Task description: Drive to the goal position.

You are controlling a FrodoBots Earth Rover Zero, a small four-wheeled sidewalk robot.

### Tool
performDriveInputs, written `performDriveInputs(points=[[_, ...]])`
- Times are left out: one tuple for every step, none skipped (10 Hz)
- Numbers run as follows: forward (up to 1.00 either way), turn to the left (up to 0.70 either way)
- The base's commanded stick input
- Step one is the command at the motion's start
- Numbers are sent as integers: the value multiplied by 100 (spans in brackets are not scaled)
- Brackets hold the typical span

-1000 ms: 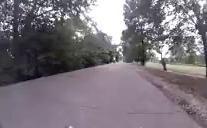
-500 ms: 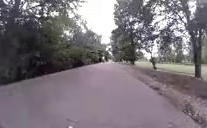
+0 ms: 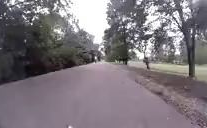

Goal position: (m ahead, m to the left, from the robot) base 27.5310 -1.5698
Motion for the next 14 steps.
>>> performDriveInputs(points=[[100, -3], [100, -7], [100, -4], [100, -1], [100, 1], [100, 1], [100, 1], [100, 1], [100, -4], [100, -9], [100, -10], [100, -10], [100, -7], [100, -3]])
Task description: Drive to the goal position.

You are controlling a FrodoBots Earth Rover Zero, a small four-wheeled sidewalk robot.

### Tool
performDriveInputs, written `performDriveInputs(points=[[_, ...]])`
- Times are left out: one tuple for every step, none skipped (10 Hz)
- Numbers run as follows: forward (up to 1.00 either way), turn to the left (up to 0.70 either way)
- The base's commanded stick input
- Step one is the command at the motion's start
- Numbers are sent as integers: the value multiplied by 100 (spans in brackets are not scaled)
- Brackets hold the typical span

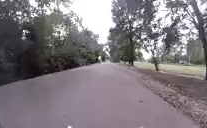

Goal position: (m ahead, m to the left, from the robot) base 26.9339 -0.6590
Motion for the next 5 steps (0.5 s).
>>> performDriveInputs(points=[[100, -3], [100, -3], [100, -3], [100, -3], [100, -6]])
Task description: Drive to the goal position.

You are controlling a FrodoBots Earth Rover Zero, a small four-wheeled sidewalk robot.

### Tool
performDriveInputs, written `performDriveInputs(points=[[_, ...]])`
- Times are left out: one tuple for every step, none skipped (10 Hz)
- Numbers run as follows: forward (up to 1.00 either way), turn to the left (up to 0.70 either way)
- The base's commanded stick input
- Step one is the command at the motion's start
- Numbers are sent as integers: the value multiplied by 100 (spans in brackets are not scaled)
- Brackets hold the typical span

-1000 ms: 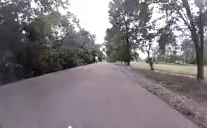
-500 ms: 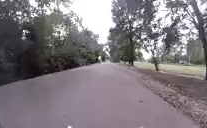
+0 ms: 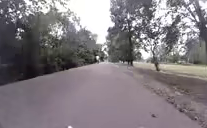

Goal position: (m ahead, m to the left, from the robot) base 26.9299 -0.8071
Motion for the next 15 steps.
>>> performDriveInputs(points=[[100, -10], [100, -10], [100, -9], [100, -8], [100, -2], [100, 1], [100, 1], [100, -2], [100, -5], [100, -8], [100, -8], [100, -8], [100, -6], [100, -3], [100, -1]])
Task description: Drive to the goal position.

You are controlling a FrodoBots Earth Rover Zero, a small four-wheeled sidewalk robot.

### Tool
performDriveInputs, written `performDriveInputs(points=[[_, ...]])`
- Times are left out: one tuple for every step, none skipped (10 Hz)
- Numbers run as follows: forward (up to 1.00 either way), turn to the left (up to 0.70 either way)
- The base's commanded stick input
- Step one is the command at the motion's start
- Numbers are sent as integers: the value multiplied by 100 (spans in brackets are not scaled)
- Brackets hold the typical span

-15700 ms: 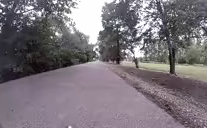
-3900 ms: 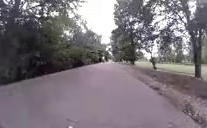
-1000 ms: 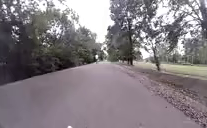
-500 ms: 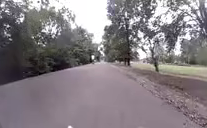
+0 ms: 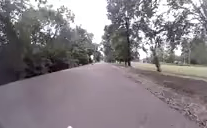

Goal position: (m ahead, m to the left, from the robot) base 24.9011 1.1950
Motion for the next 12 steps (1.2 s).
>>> performDriveInputs(points=[[100, -1], [100, -1], [100, -1], [100, -1], [100, -1], [100, -1], [100, -1], [100, -1], [100, -1], [100, -1], [100, 0], [100, 0]])
